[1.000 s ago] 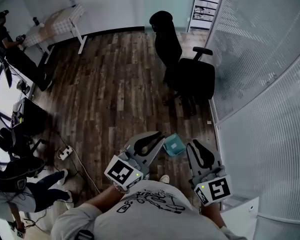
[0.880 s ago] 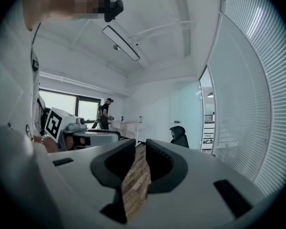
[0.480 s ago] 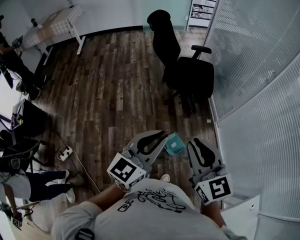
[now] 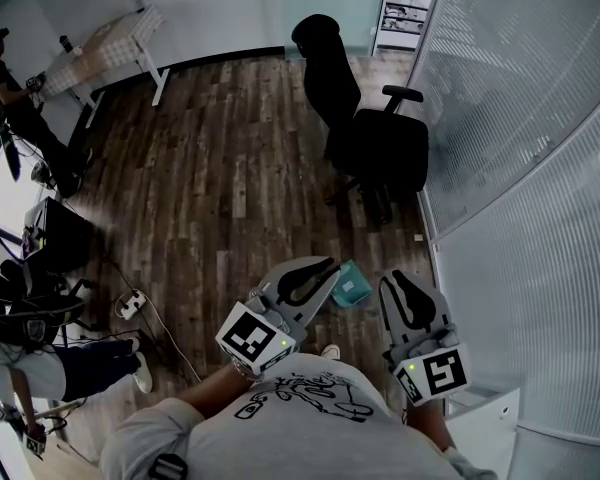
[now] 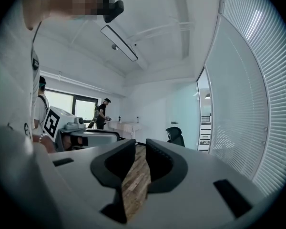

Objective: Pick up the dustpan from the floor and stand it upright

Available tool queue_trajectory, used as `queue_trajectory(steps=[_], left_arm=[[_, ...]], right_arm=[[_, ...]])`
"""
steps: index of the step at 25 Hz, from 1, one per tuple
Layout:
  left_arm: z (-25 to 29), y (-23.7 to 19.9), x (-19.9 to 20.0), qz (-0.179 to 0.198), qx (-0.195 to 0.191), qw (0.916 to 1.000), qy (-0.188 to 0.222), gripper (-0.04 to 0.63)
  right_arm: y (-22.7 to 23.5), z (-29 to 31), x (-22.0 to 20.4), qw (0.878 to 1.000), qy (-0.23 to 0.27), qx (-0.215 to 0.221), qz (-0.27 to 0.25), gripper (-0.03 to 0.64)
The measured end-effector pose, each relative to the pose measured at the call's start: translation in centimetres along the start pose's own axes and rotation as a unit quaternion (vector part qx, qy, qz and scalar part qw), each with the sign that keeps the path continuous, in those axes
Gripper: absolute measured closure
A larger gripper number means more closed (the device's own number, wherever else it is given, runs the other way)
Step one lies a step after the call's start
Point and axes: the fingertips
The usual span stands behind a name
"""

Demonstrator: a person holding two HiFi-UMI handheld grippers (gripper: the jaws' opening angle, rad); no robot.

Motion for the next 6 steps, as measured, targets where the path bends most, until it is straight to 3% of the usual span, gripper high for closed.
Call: queue_trajectory(steps=[6], left_arm=[[-0.24, -0.62, -0.24, 0.001, 0.006, 1.0, 0.0, 0.552]], right_arm=[[-0.11, 0.47, -0.47, 1.0, -0.003, 0.003, 0.0, 0.555]])
Point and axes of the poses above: the fingertips, and each gripper's own axes: z forward along the fingers, y to its right, x out of its top, and after that the axes turned 10 degrees about -x, right-handed
